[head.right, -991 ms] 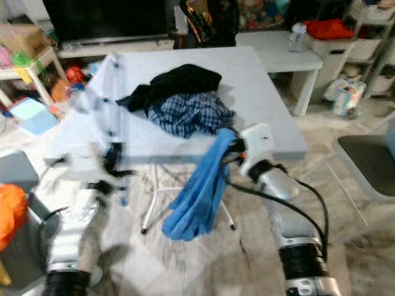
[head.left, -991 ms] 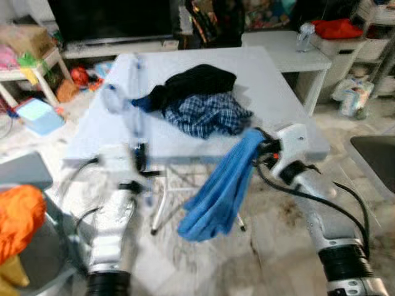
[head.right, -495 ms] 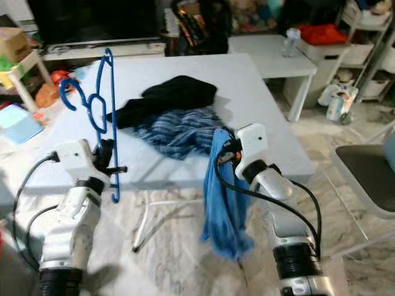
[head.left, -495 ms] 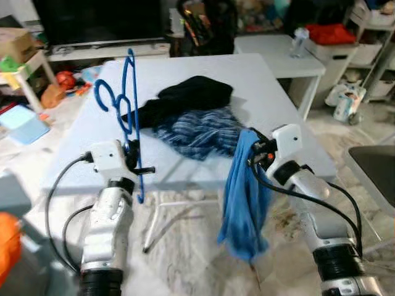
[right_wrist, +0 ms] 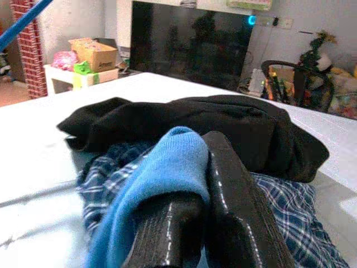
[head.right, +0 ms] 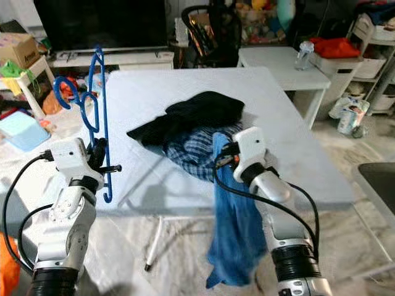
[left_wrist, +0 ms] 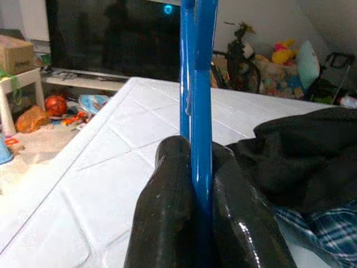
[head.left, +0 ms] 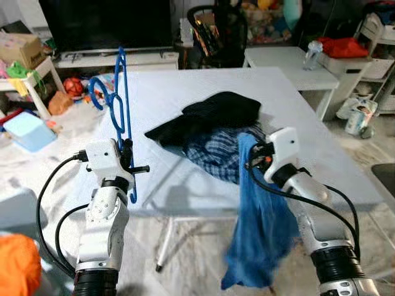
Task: Hang hanger
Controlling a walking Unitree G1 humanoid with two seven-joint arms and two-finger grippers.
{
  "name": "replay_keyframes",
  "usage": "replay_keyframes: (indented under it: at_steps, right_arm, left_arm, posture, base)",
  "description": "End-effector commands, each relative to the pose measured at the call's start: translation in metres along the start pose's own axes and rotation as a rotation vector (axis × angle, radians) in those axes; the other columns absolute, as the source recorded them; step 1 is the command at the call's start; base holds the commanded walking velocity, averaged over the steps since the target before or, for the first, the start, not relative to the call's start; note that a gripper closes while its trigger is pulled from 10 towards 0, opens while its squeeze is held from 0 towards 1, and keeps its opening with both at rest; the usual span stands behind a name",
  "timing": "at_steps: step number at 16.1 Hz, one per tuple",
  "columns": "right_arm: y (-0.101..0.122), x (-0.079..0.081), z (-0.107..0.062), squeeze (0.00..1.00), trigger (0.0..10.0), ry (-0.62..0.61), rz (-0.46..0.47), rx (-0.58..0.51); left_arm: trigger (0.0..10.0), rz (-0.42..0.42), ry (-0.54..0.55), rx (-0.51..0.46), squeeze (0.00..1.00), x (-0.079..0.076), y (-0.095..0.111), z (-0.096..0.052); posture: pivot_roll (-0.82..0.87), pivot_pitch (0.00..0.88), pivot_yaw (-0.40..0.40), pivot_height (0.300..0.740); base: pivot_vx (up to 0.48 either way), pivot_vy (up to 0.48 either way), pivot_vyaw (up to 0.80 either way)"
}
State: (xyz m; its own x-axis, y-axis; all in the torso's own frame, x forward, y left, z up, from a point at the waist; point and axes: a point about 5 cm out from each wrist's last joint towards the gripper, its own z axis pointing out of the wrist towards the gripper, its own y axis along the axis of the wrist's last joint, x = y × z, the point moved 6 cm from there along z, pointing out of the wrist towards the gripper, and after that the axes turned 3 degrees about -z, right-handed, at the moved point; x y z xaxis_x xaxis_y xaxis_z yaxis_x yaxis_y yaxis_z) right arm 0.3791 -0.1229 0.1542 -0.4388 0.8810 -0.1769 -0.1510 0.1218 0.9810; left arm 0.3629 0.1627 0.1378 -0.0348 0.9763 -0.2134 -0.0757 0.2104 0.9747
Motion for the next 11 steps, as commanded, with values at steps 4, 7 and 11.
replay_keyframes:
  at_steps: [4,7,11]
  right_arm:
    - [0.0071,-0.0090,-0.0013,0.00,10.0,-0.017,-0.014,-0.021]
    - [0.0075,-0.0105,0.0007,0.00,10.0,-0.021,-0.005,-0.019]
    - [0.0071,-0.0123,0.0028,0.00,10.0,-0.024,-0.002,-0.016]
  left_arm:
    - [10.0,0.013,-0.031,-0.015,0.00,-0.0143,0.0049,0.0027]
    - [10.0,0.014,-0.045,-0.009,0.00,-0.0190,0.0034,0.0032]
    - [10.0,0.006,-0.045,0.004,0.00,-0.0197,0.0002,0.0029]
  posture:
    - [-0.13,0.000,0.016,0.740]
    - [-0.13,0.000,0.015,0.740]
    - [-0.13,0.000,0.015,0.740]
  base:
    - [0.000,0.000,0.00]
    - [0.000,0.000,0.00]
    - [0.000,0.000,0.00]
